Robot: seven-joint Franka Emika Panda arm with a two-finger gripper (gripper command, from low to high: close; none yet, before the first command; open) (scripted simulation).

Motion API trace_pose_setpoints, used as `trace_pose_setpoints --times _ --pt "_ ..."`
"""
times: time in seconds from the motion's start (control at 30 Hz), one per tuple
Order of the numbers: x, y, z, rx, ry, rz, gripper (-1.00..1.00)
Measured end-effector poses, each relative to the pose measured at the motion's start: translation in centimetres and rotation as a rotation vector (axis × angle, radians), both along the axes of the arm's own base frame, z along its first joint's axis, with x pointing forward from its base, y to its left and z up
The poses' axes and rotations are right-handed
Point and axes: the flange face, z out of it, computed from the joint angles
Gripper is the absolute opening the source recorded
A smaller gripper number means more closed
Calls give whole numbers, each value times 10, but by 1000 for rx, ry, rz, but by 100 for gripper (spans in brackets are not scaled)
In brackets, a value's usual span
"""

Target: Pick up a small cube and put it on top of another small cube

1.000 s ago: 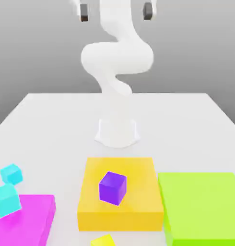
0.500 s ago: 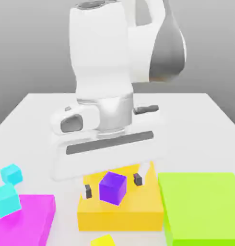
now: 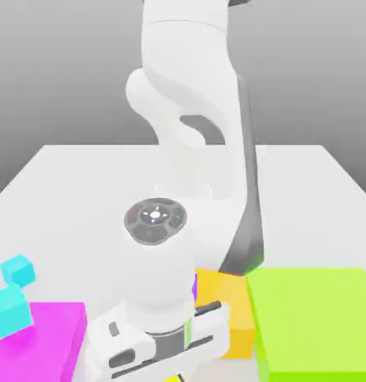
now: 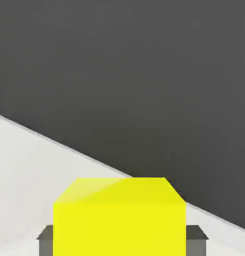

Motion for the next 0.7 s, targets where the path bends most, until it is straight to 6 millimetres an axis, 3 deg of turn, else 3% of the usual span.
trace_pose_setpoints --times 0.07,0.23,0.7 --pt "0 0 -2 0 0 0 -100" --pt "-4 1 58 6 2 -13 -100" --pt "-99 18 165 39 12 -330 -100"
